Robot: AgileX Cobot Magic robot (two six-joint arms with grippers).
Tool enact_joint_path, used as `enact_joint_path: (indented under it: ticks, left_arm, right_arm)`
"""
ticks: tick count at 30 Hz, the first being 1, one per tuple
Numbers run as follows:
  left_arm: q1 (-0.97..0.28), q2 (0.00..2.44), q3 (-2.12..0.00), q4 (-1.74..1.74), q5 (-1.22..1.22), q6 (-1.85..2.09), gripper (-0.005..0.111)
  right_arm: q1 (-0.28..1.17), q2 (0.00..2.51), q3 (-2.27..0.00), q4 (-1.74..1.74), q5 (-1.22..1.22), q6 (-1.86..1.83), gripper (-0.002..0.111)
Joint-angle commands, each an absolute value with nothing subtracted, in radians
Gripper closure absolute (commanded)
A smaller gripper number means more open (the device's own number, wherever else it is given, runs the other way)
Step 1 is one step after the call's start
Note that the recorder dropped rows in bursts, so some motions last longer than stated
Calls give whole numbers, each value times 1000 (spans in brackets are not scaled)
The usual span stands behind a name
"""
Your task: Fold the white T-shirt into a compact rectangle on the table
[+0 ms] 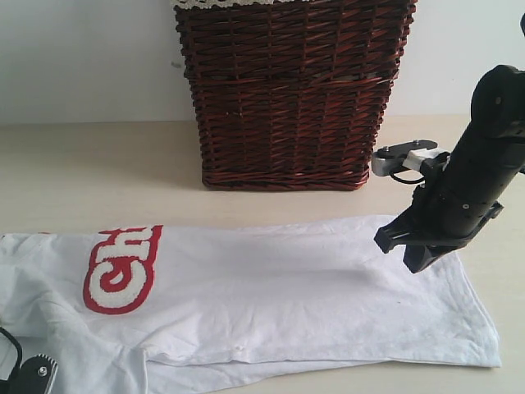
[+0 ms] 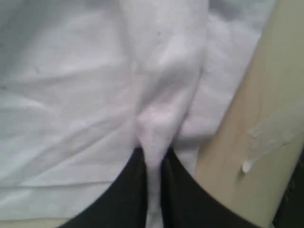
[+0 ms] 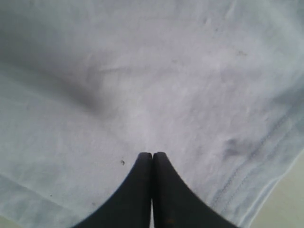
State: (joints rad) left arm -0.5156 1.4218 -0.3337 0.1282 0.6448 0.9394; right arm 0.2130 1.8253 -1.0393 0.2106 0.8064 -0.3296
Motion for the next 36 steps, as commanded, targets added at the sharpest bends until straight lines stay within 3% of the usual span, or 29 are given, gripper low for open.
enact_joint_path:
  ticks: [1,11,15,20,25,28,32,36]
  left_arm:
    - [-521,1430,-329,122,695,934,104]
    - [-521,1277,-395,75,987,934,103]
    - [-521,1249,-395,65,1077,937,77]
    - [-521,1242,-405,109,1024,900,76]
    - [-521,1228,-469,163,786,438,76]
    - [-519,1241,-529,187,672,196,81]
    - [-496,1307,-547,167,569,96,107]
    - [-455,1436,-576,167,594,23,106]
  right_arm:
    - [210,1817,-1048,209,801,-337,108]
    - [210,1817,-1048,211,798,-337,108]
    - [210,1817,-1048,211,798,-337,108]
    - [210,1817,-1048,208,798,-337,108]
    - [210,1817,-1048,210,793,-337,108]
    - [210,1817,-1048,210,793,-337,108]
    - [210,1817,-1048,210,785,-337,108]
    - [210,1817,-1048,210,776,-337,108]
